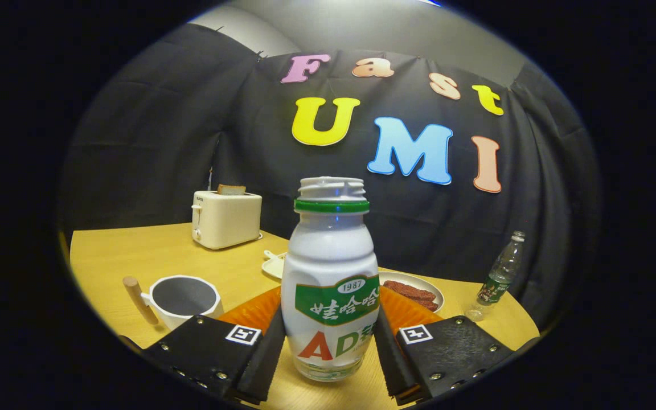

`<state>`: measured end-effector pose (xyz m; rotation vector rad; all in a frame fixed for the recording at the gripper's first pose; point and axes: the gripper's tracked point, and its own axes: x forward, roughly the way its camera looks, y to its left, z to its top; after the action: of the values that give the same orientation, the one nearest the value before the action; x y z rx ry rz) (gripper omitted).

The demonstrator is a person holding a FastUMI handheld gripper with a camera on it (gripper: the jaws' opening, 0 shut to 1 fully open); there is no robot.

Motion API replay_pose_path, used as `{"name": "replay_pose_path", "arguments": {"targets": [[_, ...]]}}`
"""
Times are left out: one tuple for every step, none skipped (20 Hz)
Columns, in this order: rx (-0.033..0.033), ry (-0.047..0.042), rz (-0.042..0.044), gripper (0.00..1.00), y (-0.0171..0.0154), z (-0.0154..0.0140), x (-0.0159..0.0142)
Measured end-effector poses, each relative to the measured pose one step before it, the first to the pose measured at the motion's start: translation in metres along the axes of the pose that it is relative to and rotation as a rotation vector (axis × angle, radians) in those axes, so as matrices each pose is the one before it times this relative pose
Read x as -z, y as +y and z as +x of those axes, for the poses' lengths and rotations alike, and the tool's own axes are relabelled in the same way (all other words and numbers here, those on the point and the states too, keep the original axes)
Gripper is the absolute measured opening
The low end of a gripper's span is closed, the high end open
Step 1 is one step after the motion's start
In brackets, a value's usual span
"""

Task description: Take the bottle from table, then pour the juice into the cup, finally place the bottle on the coaster

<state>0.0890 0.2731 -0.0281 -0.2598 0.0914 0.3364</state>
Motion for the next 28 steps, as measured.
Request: {"name": "replay_pose_path", "arguments": {"targets": [[0.00284,-0.00215,0.01309,0.74,-0.00157,0.0021,0.00037],[0.00353,0.00259,0.01319,0.74,-0.00157,0.00376,0.00038],[0.00425,0.00239,0.01205,0.74,-0.00168,0.00302,0.00223],[0.00522,0.0017,0.01531,0.74,-0.00079,0.00457,0.00043],[0.0085,0.0011,0.01694,0.74,-0.00233,0.00308,0.00262],[0.00089,0.00315,0.01778,0.74,-0.002,0.00419,0.00184],[-0.00525,0.00234,0.01547,0.74,0.00096,0.00442,0.00326],[-0.00737,-0.00176,0.01357,0.74,-0.0006,0.00431,0.00052],[0.00386,-0.00042,0.00909,0.74,-0.00375,0.00319,0.00088],[0.00269,0.00093,0.00771,0.74,-0.0027,0.00344,0.00047],[0.00514,0.00042,0.00287,0.74,-0.00126,0.00256,0.00151],[0.00532,0.00056,-0.0005,0.74,-0.00207,0.00346,0.00036],[0.003,0.00873,-0.0066,0.74,-0.00028,0.00271,0.0033],[0.00533,0.01306,-0.00984,0.74,-0.00007,0.00302,0.00334],[0.0017,0.00791,-0.0018,0.74,-0.00007,0.00212,0.00367],[-0.00081,0.00368,0.00493,0.74,-0.00035,0.00178,0.00151],[-0.00032,-0.00214,0.00993,0.74,0.00055,0.00138,0.0002],[-0.00186,-0.00059,0.00713,0.74,-0.00031,0.0021,0.00033],[0.00561,0.00515,-0.0026,0.74,-0.00046,0.00141,0.00375],[0.00439,0.00702,-0.00871,0.74,-0.00115,0.00082,0.00232],[0.00152,0.00652,-0.00299,0.74,0.00031,-0.00097,0.00361],[-0.00036,-0.00782,0.00424,0.74,-0.00033,-0.00088,-0.00134],[-0.00161,0.00471,0.00534,0.74,0.00101,-0.001,0.00274],[-0.00165,-0.00724,0.00367,0.74,-0.00032,0.00032,-0.00097],[-0.00009,0.00068,0.00356,0.74,0.00035,-0.0002,0.00049],[0.00198,-0.00622,0.00763,0.74,0.00012,-0.00041,-0.00149],[0.00103,-0.00397,0.0038,0.74,0.00038,0.0005,0.00103],[-0.00229,0.00617,0.00238,0.75,0.00023,0.00129,0.00143]]}}
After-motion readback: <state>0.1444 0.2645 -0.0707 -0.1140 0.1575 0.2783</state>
